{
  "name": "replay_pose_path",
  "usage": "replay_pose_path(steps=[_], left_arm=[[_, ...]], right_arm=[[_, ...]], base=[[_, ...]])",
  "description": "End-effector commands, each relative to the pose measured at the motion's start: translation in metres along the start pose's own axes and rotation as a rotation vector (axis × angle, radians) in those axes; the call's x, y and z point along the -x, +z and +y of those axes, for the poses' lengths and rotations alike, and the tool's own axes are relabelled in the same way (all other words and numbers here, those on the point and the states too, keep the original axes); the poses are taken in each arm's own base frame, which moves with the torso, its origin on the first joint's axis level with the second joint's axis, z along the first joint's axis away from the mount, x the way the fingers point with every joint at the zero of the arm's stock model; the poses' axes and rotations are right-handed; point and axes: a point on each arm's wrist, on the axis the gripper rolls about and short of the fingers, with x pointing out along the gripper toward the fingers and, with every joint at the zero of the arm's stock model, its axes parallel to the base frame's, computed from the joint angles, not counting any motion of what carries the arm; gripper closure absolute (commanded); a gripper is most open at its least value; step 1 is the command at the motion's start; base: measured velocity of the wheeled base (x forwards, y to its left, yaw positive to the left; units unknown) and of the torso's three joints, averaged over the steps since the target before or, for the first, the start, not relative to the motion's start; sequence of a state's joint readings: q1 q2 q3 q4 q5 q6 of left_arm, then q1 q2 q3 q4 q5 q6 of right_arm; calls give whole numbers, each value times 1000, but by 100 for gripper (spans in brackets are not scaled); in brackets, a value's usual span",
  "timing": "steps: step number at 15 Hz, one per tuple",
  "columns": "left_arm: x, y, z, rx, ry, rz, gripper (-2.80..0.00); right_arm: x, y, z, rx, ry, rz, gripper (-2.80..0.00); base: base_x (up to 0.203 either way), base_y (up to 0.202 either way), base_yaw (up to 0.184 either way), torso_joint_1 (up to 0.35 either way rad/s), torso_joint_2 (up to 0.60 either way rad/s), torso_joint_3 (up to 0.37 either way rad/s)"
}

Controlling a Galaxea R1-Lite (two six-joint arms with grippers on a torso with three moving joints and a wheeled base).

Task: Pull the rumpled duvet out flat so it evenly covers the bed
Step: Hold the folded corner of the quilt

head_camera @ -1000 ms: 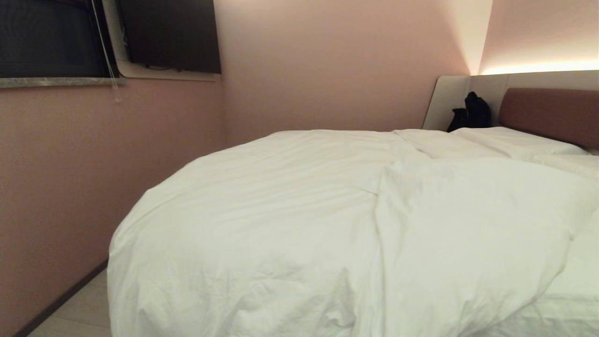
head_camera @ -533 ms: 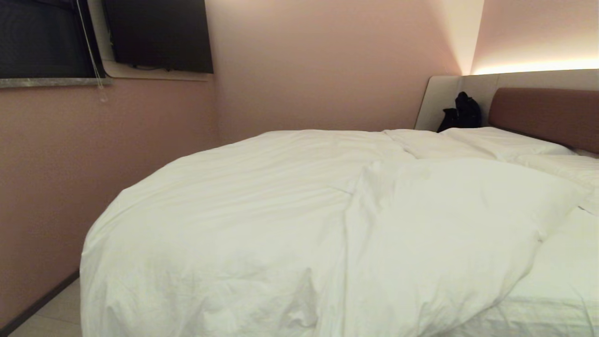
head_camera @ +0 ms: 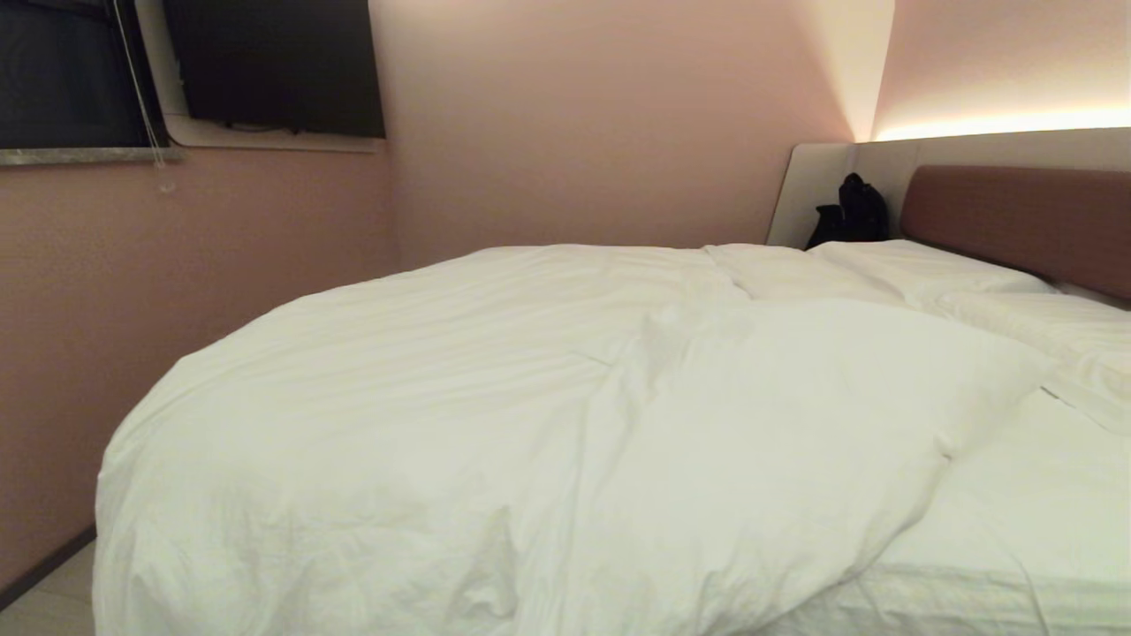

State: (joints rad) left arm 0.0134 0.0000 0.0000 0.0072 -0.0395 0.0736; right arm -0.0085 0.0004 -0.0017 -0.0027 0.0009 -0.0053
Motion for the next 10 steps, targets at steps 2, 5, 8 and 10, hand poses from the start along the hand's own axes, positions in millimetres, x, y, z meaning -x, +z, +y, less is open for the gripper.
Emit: replay_pose_path(steps=[2,5,8,10], left_arm=[[0,0,0,0,0,2,0],[0,0,0,0,0,0,0],[0,0,0,0,0,2,0],[0,0,0,0,0,0,0]], right_arm=[[0,0,0,-1,2,-1,0],[0,0,0,-1,0,-1,0],[0,0,0,-1,0,-1,0],[0,0,0,-1,0,-1,0]], base=[[0,-191,2,5,1,8],[0,-194,0,2,4,0],[0,-190,-1,4,1,4],[0,-191,0,0,3,2]])
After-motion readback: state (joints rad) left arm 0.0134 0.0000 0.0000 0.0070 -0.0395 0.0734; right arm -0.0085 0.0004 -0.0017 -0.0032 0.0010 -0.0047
